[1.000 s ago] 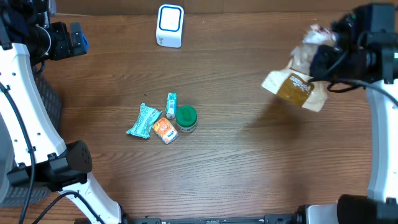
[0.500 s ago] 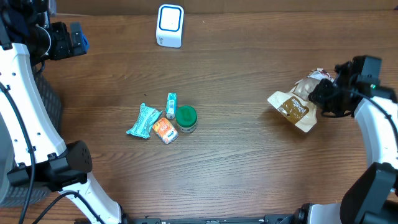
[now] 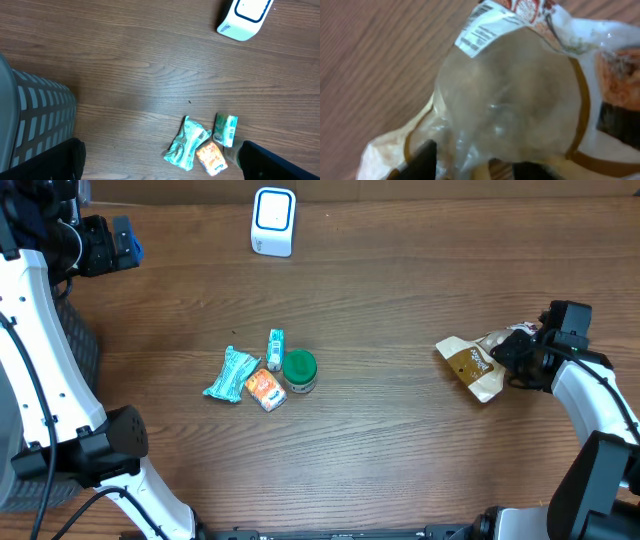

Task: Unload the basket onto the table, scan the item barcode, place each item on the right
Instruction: 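Carry the bread bag right and set it down on the table, then move the right gripper to the green-capped jar and grasp it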

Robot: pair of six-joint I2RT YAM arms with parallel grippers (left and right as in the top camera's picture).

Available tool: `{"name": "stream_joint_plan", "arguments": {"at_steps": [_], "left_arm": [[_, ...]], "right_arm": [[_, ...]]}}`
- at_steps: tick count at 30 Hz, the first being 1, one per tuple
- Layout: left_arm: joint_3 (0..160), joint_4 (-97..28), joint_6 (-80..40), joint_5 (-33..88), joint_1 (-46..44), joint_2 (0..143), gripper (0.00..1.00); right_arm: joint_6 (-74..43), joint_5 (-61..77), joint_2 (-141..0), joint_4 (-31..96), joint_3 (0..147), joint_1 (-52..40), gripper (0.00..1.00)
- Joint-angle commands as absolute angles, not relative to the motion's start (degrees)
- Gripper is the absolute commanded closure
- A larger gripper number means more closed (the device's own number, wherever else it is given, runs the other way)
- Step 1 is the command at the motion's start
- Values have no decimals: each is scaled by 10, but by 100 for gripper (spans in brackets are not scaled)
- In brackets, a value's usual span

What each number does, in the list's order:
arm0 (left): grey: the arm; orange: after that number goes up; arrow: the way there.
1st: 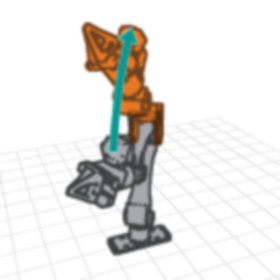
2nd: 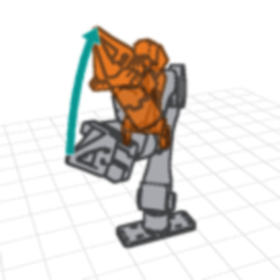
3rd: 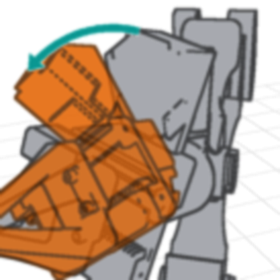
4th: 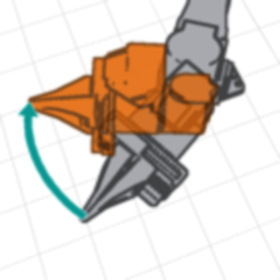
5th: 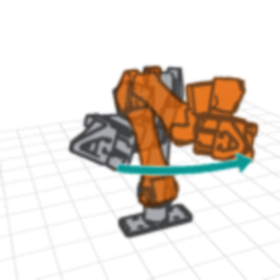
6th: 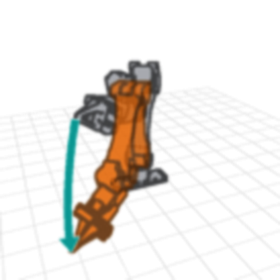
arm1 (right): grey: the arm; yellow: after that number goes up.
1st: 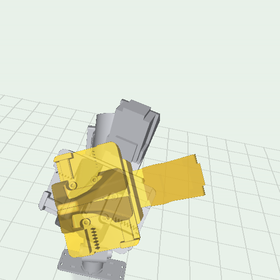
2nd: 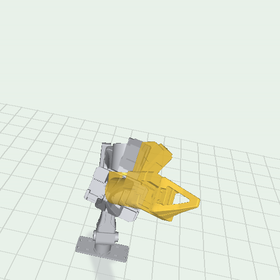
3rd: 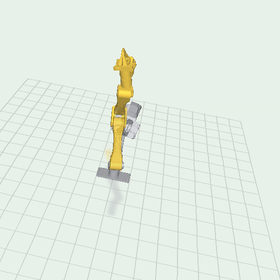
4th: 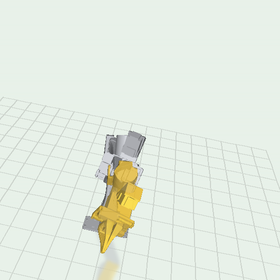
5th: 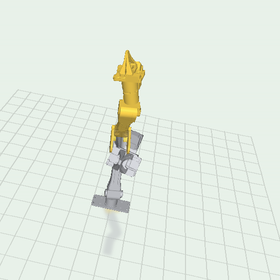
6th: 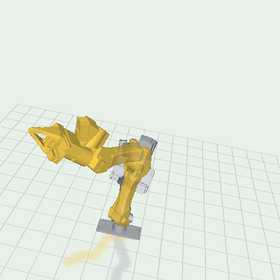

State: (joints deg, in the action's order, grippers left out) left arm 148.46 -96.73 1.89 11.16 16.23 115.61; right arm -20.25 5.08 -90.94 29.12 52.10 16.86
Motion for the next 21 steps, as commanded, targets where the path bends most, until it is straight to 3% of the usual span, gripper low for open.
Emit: {"name": "stream_joint_plan", "arguments": {"at_steps": [1, 14, 21], "left_arm": [[1494, -968, 26, 112, 161, 1147, 0], [1494, -968, 26, 112, 161, 1147, 1], [1494, -968, 26, 112, 161, 1147, 0]], "right_arm": [[-210, 30, -904, 297, 528, 171, 43], [-196, 76, -902, 691, 844, 148, 25], [-114, 203, -901, 725, 875, 74, 25]]}}
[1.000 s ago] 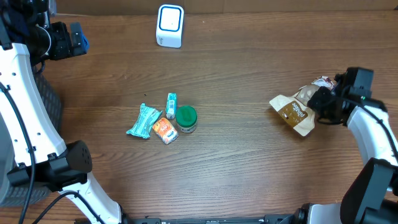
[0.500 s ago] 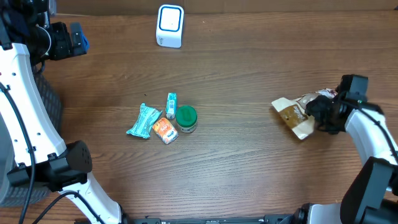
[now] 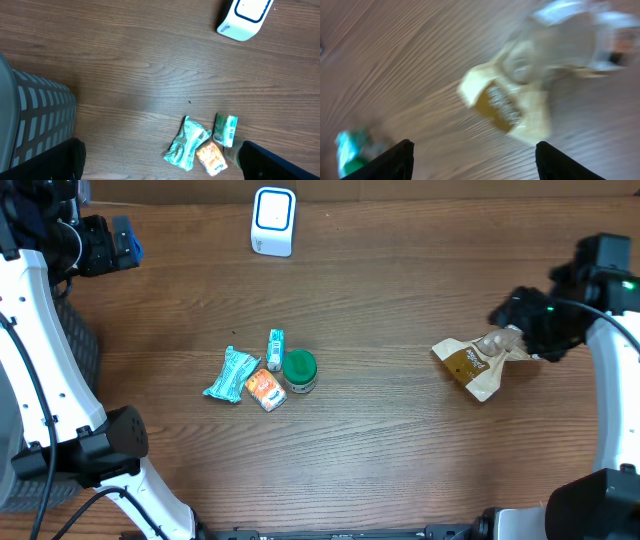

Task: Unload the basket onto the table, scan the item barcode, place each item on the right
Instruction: 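Move the right gripper to the green-capped jar and grasp it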

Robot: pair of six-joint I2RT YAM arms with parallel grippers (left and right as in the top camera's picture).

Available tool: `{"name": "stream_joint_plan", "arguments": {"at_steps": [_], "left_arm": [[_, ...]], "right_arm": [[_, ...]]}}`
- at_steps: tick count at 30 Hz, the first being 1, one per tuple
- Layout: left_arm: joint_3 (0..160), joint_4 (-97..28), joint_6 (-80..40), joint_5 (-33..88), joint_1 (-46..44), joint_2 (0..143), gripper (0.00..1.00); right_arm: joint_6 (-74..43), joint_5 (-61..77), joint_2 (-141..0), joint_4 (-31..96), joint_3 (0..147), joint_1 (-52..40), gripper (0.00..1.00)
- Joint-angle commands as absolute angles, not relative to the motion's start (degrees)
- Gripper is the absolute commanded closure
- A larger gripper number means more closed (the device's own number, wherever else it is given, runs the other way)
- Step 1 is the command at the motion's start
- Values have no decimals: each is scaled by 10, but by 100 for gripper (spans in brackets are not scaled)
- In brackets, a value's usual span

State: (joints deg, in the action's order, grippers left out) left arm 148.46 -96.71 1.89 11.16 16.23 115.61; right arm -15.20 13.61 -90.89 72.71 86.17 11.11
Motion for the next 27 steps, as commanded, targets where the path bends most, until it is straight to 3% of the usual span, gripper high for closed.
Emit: {"name": "stream_joint_plan", "arguments": {"at_steps": [1, 5, 7, 27], "left_arm": [[1494, -968, 26, 112, 161, 1147, 0], [1494, -968, 26, 112, 161, 1147, 0], [1494, -968, 26, 112, 161, 1147, 0], [1494, -968, 26, 112, 161, 1147, 0]], "right_arm": [[-114, 204, -901, 721, 875, 54, 25], [-100, 231, -901, 679, 875, -39, 18], [-103, 230, -901, 644, 874, -78, 0], [-91, 115, -998, 508, 874, -317, 5]]}}
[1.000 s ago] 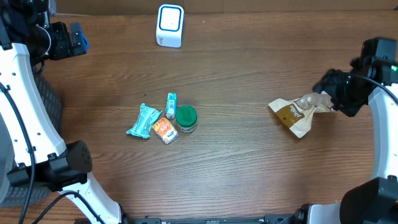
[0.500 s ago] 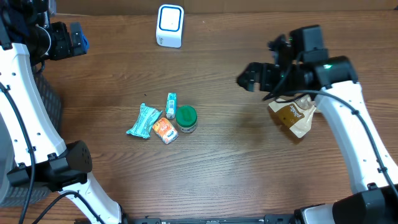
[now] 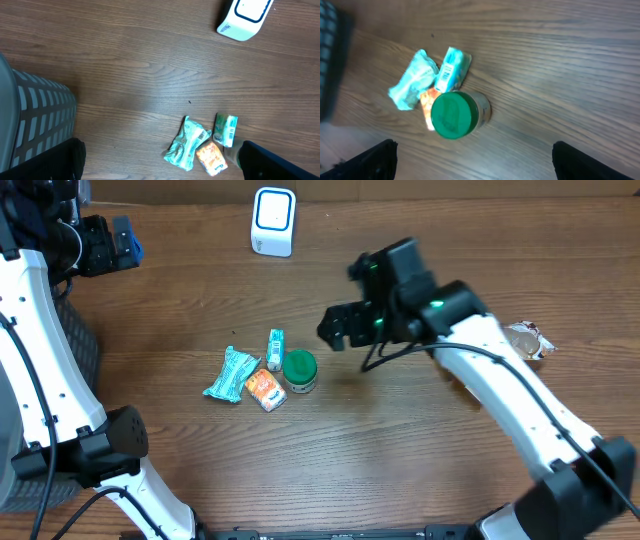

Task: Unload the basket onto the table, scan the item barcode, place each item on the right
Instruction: 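Move the right gripper to the green-capped jar and grasp it, then lift the jar and hold it under the white scanner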

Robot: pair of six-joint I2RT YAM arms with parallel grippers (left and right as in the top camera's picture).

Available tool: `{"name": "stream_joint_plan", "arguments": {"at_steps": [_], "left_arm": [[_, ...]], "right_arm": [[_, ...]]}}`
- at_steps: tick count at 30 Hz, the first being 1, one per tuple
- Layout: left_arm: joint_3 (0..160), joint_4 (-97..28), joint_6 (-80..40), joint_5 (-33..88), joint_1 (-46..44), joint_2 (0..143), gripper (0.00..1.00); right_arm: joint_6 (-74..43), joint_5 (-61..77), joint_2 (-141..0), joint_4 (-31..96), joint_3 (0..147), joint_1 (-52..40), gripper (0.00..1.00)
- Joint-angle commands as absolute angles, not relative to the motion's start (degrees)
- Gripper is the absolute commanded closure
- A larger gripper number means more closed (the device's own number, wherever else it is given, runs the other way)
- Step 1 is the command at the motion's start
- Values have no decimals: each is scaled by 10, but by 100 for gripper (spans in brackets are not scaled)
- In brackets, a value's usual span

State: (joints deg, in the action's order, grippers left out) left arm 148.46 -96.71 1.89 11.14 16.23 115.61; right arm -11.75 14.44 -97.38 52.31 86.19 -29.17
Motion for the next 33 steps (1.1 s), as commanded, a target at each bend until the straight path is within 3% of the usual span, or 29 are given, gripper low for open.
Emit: {"name": "stream_joint_plan", "arguments": {"at_steps": [1, 6, 13, 25, 27, 30, 33], "left_arm": [[1494, -968, 26, 112, 161, 1147, 0], [1494, -968, 26, 112, 161, 1147, 0], [1494, -968, 26, 112, 161, 1147, 0], [1494, -968, 26, 112, 161, 1147, 0], [1494, -968, 26, 112, 161, 1147, 1], [1494, -968, 26, 112, 161, 1147, 1], [1494, -968, 26, 112, 161, 1147, 0]], "right_arm": [[-88, 106, -1006, 500, 874, -327, 6], [-33, 29, -1066, 445, 874, -381, 7], [104, 43, -1105, 422, 874, -413, 10], [109, 32, -1152, 442, 873, -433, 11], [108, 30, -1158, 440, 873, -424, 17], [70, 32, -1157, 431, 875, -420, 40], [47, 67, -1143, 434, 894, -418, 46]]}}
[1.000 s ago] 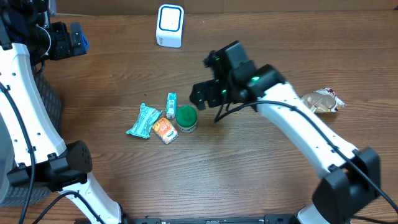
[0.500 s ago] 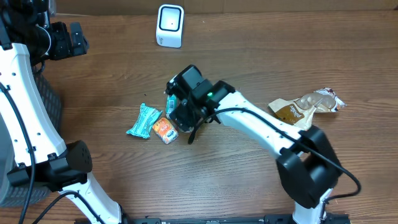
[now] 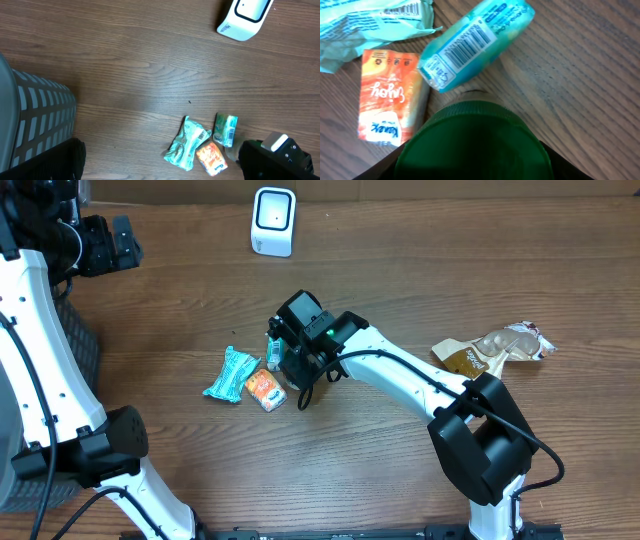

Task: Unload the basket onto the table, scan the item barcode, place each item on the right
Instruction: 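Lift the jar and hold it under the white scanner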

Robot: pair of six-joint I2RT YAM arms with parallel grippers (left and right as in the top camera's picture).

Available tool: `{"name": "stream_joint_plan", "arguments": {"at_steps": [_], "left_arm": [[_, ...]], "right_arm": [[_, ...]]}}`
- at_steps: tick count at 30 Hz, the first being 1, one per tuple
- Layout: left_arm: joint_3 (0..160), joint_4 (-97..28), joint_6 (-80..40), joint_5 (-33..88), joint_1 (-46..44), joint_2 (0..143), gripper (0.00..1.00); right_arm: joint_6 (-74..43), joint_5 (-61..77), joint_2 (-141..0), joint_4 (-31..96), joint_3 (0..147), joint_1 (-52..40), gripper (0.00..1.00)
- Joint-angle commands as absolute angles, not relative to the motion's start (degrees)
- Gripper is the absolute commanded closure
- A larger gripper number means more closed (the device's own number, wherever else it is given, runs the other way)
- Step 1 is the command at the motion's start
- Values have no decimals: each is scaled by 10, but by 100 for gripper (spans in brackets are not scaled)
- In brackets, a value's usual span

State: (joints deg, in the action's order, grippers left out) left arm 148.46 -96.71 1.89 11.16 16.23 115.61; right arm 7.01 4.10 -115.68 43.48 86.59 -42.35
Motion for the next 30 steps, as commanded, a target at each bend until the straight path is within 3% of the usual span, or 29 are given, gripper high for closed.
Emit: {"name": "stream_joint_plan", "arguments": {"at_steps": [1, 4, 9, 13, 21, 24, 26, 30], "left_arm": [[1494, -968, 26, 112, 161, 1147, 0], [1494, -968, 26, 112, 161, 1147, 0], [1494, -968, 26, 112, 161, 1147, 0], [1494, -968, 26, 112, 161, 1147, 0], [1494, -968, 26, 112, 161, 1147, 0], [1494, -968, 26, 112, 161, 1147, 0], [1494, -968, 26, 112, 161, 1147, 0], [1494, -968, 26, 112, 161, 1147, 0]], "right_arm": [[37, 76, -1127, 434, 898, -414, 47], [29, 225, -1034, 437, 898, -361, 47], [-33, 696, -949, 447, 898, -149, 52], [-72, 864, -949, 475, 898, -71, 56], [-105, 766, -948, 478, 898, -62, 57], [-171, 495, -948, 477, 898, -150, 60], [-178, 405, -960, 485, 936, -193, 60], [-135, 166, -1092, 552, 1200, -265, 61]]}}
